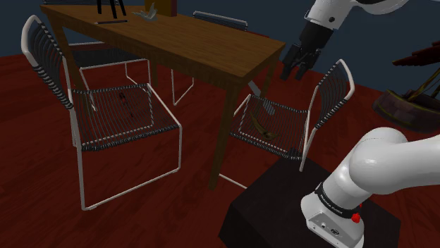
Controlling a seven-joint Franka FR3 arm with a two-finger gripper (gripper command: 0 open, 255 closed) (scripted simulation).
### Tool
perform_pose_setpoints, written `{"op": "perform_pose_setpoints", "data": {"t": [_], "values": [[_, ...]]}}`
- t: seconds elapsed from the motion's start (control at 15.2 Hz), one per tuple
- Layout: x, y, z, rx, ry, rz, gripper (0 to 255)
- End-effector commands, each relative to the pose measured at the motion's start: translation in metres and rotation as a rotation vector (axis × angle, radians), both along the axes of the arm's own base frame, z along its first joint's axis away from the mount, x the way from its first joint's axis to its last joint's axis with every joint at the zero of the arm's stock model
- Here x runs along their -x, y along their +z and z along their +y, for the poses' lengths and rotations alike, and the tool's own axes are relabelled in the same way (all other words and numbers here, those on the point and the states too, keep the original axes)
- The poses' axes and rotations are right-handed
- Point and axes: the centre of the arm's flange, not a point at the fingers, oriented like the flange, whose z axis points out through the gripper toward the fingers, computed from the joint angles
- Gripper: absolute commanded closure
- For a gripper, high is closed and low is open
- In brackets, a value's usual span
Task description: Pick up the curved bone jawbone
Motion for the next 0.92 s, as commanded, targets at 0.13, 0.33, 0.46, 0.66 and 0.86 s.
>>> {"op": "perform_pose_setpoints", "data": {"t": [0.13, 0.33, 0.46, 0.66, 0.86], "values": [[-0.010, -0.022, -0.010, 0.001, -0.007, 0.005, 0], [-0.026, -0.055, -0.026, 0.002, -0.018, 0.013, 0], [-0.035, -0.077, -0.037, 0.003, -0.025, 0.019, 0], [-0.050, -0.111, -0.053, 0.005, -0.036, 0.027, 0], [-0.064, -0.144, -0.070, 0.006, -0.047, 0.035, 0]]}}
